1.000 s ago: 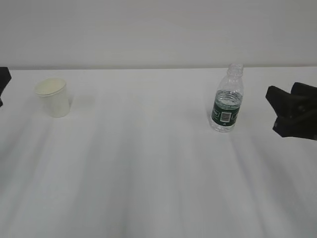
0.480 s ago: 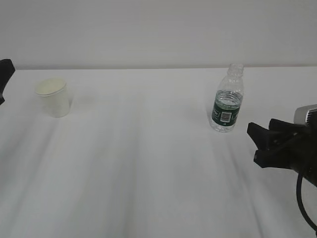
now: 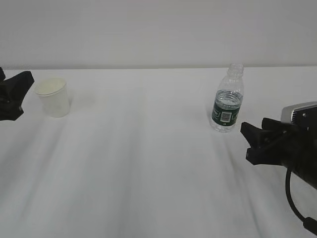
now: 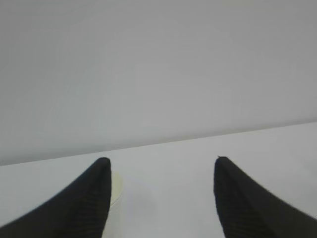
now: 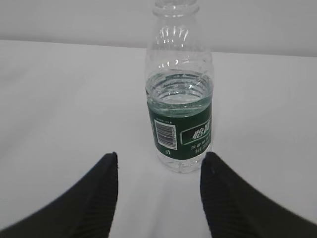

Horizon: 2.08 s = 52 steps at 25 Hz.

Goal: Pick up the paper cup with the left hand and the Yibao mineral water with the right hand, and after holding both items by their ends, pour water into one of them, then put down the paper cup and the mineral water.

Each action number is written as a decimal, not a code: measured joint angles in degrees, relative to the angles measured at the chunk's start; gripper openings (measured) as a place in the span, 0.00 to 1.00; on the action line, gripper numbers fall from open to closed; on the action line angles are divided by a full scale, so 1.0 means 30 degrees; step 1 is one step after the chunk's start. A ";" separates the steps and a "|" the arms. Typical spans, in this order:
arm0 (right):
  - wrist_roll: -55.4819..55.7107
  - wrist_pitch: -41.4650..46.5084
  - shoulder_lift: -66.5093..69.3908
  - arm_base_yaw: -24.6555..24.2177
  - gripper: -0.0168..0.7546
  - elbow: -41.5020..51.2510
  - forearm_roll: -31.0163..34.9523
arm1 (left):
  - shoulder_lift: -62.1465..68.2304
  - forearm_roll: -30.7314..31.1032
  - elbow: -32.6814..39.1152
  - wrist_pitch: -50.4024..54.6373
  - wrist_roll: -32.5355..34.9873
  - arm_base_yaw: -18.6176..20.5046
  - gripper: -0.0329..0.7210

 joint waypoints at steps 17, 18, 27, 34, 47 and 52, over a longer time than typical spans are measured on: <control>-0.0787 -0.0132 0.2624 0.0000 0.55 -0.1904 0.0991 | 0.0098 0.0334 0.0750 -0.0235 0.0000 0.0000 0.66; -0.0787 -0.0132 0.2624 0.0000 0.55 -0.1934 0.1478 | 0.0098 0.0334 0.0752 -0.0235 0.0000 0.0000 0.66; -0.0888 -0.0132 0.2922 0.0000 0.55 -0.2433 0.2570 | 0.0098 0.0334 0.0752 -0.0282 0.0206 0.0000 0.66; 0.0307 -0.0132 0.4261 0.0000 0.56 -0.2836 0.2108 | 0.0098 0.0334 0.0752 -0.0296 0.0277 0.0000 0.65; 0.0333 -0.0132 0.5858 0.0000 0.90 -0.4271 -0.0202 | 0.0098 0.0334 0.0752 -0.0327 0.0277 0.0000 0.65; 0.0060 -0.0132 0.5888 0.0000 0.90 -0.4848 -0.0315 | 0.0098 0.0334 0.0752 -0.0327 0.0277 0.0000 0.65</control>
